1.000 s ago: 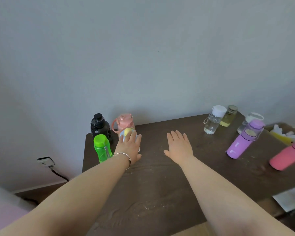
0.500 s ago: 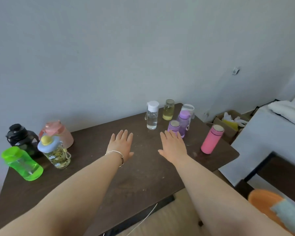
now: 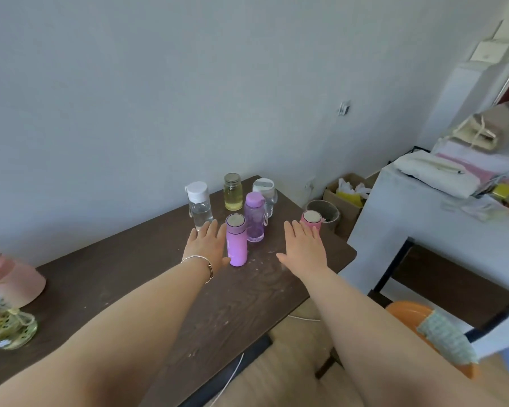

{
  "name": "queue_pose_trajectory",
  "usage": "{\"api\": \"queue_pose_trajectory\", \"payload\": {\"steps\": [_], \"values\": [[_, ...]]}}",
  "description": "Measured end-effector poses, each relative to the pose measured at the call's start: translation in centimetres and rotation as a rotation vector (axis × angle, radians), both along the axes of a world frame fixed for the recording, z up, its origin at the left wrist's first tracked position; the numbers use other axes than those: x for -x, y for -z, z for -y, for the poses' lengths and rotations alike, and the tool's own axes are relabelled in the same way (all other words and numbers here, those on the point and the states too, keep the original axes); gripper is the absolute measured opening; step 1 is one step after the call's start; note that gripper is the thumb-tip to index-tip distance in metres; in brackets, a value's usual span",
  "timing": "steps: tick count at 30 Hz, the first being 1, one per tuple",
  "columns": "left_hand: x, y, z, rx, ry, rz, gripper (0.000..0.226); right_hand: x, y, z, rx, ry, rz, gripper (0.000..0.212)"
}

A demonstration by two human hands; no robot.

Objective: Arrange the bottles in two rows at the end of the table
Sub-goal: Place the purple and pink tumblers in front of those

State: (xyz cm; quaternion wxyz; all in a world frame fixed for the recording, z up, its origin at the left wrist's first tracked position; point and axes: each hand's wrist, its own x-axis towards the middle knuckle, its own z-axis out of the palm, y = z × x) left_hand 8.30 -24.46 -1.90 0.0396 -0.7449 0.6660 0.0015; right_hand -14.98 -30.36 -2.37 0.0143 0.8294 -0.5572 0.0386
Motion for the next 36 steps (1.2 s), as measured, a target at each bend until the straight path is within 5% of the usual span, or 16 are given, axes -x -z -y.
{"api": "queue_pose_trajectory", "payload": {"steps": [7, 14, 20, 36], "values": [[0.2, 1.7, 6.2, -0.021, -0.006, -0.081, 0.096, 2.0, 0.9, 5.5, -0.037, 0.292, 0.149, 0.095], [-0.8, 4.2, 9.9, -0.022, -0.212, -0.598, 0.091, 1.2, 3.6, 9.4, -0.181, 0.506, 0.425, 0.093], [-1.0, 5.2, 10.6, 0.106, -0.222, -0.809, 0.071, 0.9, 5.0, 10.6, -0.166, 0.569, 0.542, 0.071], [-0.7, 3.4, 6.6, 0.221, -0.231, -0.867, 0.060, 0.3, 2.8, 6.5, -0.159, 0.393, 0.534, 0.074]]}}
